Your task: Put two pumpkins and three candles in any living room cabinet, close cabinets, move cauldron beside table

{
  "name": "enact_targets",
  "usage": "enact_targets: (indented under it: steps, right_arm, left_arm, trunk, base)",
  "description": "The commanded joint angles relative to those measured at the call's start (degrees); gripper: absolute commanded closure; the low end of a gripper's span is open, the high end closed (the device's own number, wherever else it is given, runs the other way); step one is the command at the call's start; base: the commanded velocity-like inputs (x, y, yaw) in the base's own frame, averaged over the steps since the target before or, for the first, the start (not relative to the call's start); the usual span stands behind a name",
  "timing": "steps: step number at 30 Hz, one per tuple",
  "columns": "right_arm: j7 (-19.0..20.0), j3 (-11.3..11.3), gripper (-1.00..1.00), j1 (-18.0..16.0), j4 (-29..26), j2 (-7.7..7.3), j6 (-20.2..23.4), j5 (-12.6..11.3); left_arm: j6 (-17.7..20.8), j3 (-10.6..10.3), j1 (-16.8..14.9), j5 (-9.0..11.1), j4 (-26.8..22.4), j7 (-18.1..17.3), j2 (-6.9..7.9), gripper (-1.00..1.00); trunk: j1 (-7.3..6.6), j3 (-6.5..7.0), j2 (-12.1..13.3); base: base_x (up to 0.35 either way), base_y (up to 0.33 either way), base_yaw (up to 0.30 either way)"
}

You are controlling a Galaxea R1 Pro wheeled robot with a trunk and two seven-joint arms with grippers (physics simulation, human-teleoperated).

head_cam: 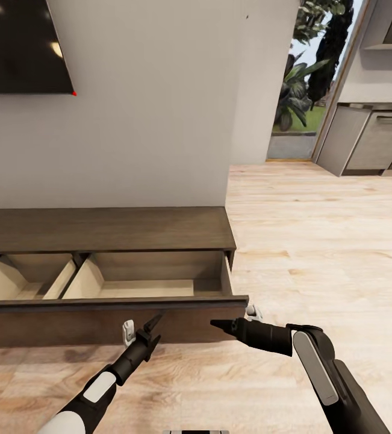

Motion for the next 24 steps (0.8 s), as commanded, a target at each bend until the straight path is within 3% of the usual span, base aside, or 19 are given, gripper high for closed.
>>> enact_targets:
  steps: [1, 10, 16, 18, 19, 24]
  right_arm:
    - [0.45, 0.02, -1.00, -0.03, -0.01, -0.03, 0.09, 0.40]
    - [0.18, -0.10, -1.00, -0.03, 0.15, -0.03, 0.09, 0.52]
    - [-0.07, -0.14, -1.00, -0.03, 0.25, -0.03, 0.09, 0.57]
    - [-0.18, -0.14, -1.00, -0.03, 0.51, -0.03, 0.09, 0.60]
    - [-0.22, -0.14, -1.00, -0.03, 1.49, -0.03, 0.09, 0.61]
    - [-0.25, -0.20, -1.00, 0.03, 4.29, -0.08, 0.09, 0.69]
  left_arm:
    - [0.60, 0.42, -0.03, 0.04, 0.02, -0.13, -0.05, -1.00]
    - [0.51, 0.21, -0.03, -0.09, 0.12, 3.94, -0.35, -1.00]
    - [0.16, 0.23, -0.03, -1.91, 0.31, 5.48, -0.52, -1.00]
    - [-0.52, 0.24, -0.03, -3.82, 0.34, 6.59, -0.55, -1.00]
    - [-0.90, 0.25, -0.03, -6.06, 0.39, 7.50, -0.57, -1.00]
    - [-1.12, 0.25, -0.03, -9.23, 1.23, 8.00, -0.52, -1.00]
  trunk:
    - [-0.01, -0.05, -0.02]
    - [-0.01, -0.05, -0.02]
    - [-0.01, -0.05, -0.02]
    - [-0.01, -0.05, -0.02]
    - [-0.01, -0.05, -0.02]
    - [-0.01, -0.05, -0.02]
  base:
    - [-0.001, 0.000, 0.000]
    - [0.000, 0.000, 0.149]
    - [0.000, 0.000, 0.281]
    - [0.000, 0.000, 0.289]
    - [0.000, 0.000, 0.292]
    - [0.000, 0.000, 0.292]
